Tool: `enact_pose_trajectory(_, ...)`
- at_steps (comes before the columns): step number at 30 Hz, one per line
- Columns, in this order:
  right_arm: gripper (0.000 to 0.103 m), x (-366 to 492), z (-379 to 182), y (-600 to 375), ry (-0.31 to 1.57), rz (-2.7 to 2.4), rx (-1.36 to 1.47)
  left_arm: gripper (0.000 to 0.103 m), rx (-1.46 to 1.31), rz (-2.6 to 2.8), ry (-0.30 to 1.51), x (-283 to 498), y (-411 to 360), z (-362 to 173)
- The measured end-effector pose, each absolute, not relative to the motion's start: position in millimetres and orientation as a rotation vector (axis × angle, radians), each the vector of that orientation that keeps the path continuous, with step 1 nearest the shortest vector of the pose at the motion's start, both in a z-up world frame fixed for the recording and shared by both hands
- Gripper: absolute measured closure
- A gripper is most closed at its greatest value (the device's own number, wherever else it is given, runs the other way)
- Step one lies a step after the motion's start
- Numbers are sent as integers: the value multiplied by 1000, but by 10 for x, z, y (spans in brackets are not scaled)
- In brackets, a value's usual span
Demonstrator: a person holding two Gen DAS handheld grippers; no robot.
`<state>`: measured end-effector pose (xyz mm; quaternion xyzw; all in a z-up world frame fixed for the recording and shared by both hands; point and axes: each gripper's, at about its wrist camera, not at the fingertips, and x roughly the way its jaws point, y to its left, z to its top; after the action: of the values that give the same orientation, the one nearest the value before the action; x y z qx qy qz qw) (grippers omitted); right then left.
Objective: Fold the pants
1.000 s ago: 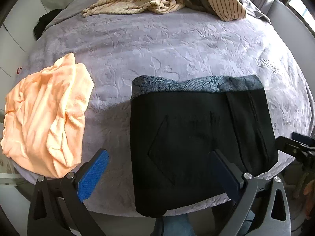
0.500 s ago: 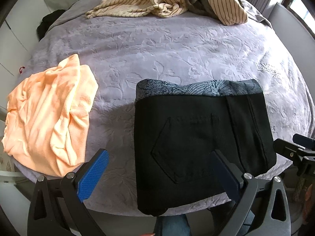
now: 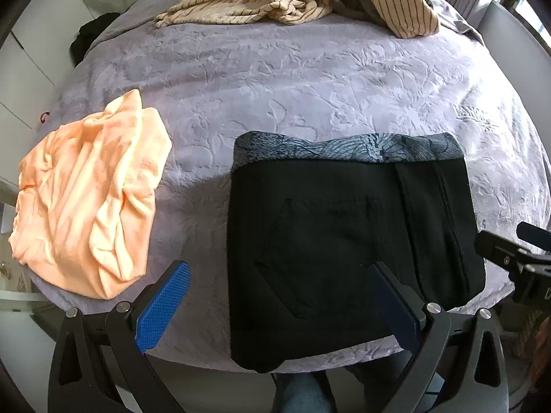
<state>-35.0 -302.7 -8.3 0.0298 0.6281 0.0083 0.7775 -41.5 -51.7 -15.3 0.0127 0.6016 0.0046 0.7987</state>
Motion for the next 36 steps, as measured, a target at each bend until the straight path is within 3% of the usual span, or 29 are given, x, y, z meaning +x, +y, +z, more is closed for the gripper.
enact_pose_trajectory(36,0,-435,-48,-3213,1388,98,-16,0,48,121,1325,-629,-959,-75)
